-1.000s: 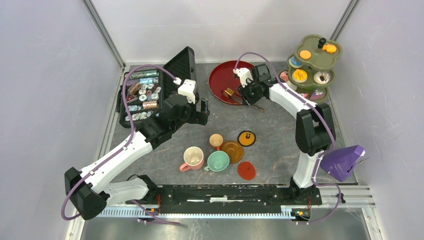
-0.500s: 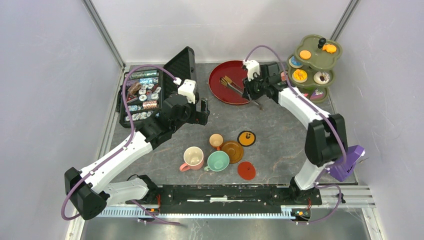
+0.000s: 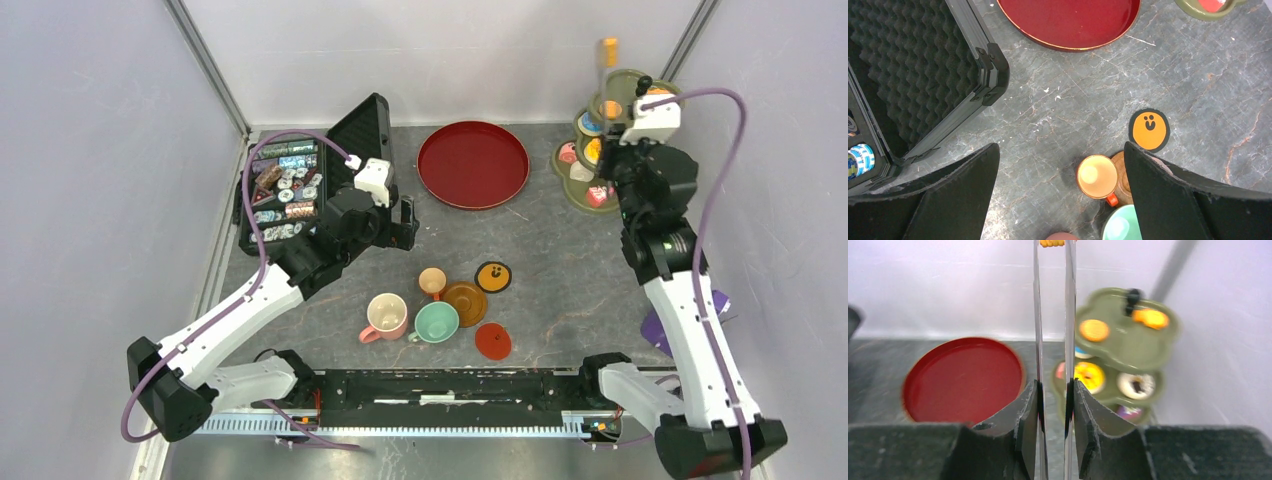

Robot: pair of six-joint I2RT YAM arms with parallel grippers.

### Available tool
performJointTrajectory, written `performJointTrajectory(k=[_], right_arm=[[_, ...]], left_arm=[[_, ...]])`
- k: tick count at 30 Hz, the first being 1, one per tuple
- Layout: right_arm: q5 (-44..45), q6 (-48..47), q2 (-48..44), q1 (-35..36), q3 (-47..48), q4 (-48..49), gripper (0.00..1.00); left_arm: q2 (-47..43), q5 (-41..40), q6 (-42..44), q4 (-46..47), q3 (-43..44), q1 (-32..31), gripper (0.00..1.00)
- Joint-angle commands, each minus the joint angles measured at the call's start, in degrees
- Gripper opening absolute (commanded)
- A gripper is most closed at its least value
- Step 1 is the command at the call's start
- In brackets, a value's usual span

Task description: Serve the afternoon tea

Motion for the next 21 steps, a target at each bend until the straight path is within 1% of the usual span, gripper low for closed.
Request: performJointTrajectory(k=[1, 4, 7, 8, 10, 14, 21], right_arm=[[17.6, 0.7, -2.4, -3.6, -3.0, -2.0, 0.13], [18.6, 1.1, -2.1, -7.3, -2.5, -4.3, 0.13], [17.6, 4.2, -0.4, -8.7, -0.1, -7.1, 0.13], [16.8, 4.9, 0.3, -11.0, 0.9, -8.2, 0.13], [14.0, 6.2, 2.5, -13.2, 3.3, -10.8, 0.13], [3.8, 8.7, 7.1, -19.4, 7.3, -14.8, 0.12], [-2.6, 9.3, 9.8, -24.5, 9.0, -14.4, 0.15]], left_arm=[[-1.6, 0.6, -2.4, 1.2, 0.8, 0.4, 1.00], [-1.5, 0.9, -2.5, 1.3, 0.7, 0.4, 1.00], [-1.6, 0.8, -2.4, 1.3, 0.6, 0.3, 1.00], [-1.8, 0.6, -2.4, 1.2, 0.5, 0.3, 1.00], [-1.9, 0.4, -2.4, 1.2, 0.4, 0.3, 1.00], [-1.7, 0.6, -2.4, 1.2, 0.5, 0.3, 1.00], [-1.7, 0.1, -2.2, 1.1, 0.5, 0.3, 1.00]])
